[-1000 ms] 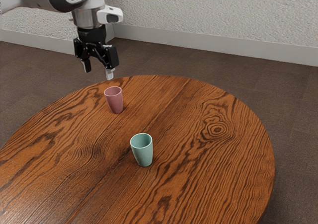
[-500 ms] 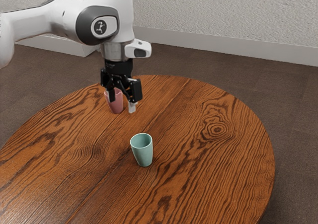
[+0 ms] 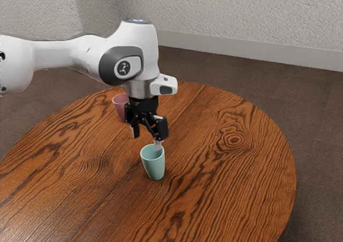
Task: Place the right cup onto the left cup
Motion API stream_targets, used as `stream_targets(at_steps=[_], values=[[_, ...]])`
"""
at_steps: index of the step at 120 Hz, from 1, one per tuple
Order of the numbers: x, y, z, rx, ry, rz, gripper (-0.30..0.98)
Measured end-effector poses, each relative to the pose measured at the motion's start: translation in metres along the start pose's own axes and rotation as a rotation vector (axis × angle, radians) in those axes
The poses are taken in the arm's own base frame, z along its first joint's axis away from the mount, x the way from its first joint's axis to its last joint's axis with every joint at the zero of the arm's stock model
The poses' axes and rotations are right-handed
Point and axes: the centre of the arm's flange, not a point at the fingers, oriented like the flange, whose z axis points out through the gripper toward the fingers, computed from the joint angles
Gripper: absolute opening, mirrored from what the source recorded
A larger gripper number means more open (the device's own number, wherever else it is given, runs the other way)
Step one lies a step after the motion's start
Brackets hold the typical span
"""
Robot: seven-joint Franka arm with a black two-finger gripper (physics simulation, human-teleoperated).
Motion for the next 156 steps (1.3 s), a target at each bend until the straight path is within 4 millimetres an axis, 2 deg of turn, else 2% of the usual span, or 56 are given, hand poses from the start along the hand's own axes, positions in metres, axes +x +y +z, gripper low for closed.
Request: stream_targets(at_steps=[14,24,47,75,94,156], values=[[0.007,0.012,0.007,-0.005,0.002,-0.008,0.69],[0.019,0.012,0.014,-0.012,-0.001,-0.026,0.69],[0.046,-0.003,0.014,-0.022,0.019,-0.074,0.69],[0.062,-0.028,0.023,-0.022,0.016,-0.133,0.69],[0.071,-0.042,0.038,-0.024,-0.005,-0.165,0.69],[0.096,-0.054,0.094,-0.038,-0.050,-0.210,0.69]])
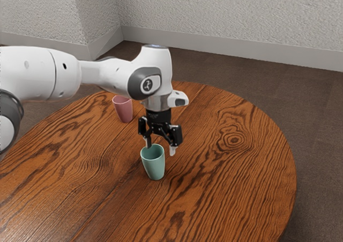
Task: Place the right cup onto the left cup
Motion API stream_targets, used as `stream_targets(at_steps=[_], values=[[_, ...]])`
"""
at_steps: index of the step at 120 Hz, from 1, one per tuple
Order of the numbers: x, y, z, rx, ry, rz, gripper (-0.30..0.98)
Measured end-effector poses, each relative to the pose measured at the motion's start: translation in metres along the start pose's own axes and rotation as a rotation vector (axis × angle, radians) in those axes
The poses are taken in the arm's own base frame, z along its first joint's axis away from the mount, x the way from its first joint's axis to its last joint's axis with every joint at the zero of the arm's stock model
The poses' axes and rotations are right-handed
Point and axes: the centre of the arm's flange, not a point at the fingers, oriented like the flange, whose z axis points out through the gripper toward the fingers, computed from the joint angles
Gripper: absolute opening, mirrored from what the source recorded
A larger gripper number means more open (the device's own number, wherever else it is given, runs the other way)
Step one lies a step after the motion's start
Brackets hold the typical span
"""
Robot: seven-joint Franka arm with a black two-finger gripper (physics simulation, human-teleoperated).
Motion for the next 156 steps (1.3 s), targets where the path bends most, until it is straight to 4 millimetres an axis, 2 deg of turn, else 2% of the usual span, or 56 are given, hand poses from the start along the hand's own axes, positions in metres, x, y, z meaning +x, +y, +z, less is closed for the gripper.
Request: stream_targets(at_steps=[83,112,156], values=[[0.014,0.000,0.041,-0.003,-0.024,-0.019,0.67],[0.015,-0.006,0.037,-0.001,-0.016,-0.033,0.46],[0.013,-0.002,0.035,0.004,-0.012,-0.030,0.09]])
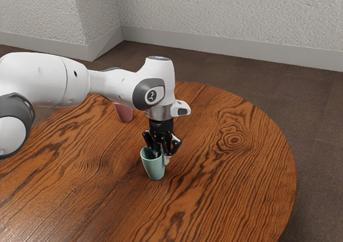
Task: Place the right cup onto the left cup
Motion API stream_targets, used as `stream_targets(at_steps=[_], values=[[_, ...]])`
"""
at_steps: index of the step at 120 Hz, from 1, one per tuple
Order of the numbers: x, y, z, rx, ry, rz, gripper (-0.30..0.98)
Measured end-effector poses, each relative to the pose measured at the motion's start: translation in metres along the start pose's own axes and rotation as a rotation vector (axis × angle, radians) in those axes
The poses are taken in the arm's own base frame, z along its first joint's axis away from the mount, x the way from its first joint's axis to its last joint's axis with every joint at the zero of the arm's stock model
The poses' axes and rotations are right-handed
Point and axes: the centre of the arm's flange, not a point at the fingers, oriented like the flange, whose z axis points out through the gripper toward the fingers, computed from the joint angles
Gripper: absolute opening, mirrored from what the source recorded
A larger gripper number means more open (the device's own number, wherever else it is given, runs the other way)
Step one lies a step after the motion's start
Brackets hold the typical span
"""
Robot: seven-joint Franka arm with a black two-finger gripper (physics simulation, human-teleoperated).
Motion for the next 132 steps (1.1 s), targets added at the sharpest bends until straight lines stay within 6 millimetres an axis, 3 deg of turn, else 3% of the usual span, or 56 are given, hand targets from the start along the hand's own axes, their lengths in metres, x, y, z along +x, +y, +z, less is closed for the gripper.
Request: stream_targets(at_steps=[20,46,91,116,132], values=[[0.000,0.000,-0.001,0.000,0.002,-0.003,-0.03],[-0.006,0.001,-0.014,0.002,0.020,-0.004,-0.08],[-0.048,0.005,-0.103,0.007,0.127,0.010,-0.09],[-0.069,0.000,-0.138,0.012,0.137,0.008,-0.10],[-0.073,-0.015,-0.151,0.012,0.135,-0.008,-0.10]])
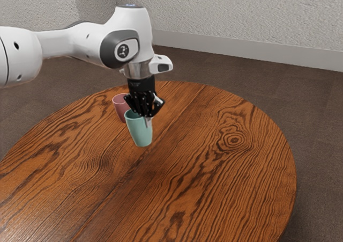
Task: Place the right cup onto the left cup
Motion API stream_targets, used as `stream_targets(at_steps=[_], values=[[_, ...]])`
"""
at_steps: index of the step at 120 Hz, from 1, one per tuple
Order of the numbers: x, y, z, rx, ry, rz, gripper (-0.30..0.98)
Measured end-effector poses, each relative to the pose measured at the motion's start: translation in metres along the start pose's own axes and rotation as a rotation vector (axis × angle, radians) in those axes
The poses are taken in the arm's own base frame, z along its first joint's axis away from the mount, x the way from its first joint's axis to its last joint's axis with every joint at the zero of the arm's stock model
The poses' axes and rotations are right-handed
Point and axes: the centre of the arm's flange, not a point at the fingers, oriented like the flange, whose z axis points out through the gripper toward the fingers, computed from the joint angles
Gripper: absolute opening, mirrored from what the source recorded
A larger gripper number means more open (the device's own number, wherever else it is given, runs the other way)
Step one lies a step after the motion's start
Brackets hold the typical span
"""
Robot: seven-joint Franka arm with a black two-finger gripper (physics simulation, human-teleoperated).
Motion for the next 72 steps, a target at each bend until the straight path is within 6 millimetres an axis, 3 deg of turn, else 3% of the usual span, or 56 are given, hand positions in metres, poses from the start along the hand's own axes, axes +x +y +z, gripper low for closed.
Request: stream_targets(at_steps=[33,72], values=[[0.020,-0.051,-0.018,0.005,0.022,-0.057,-0.10],[0.052,-0.075,-0.040,0.028,0.075,-0.056,-0.10]])
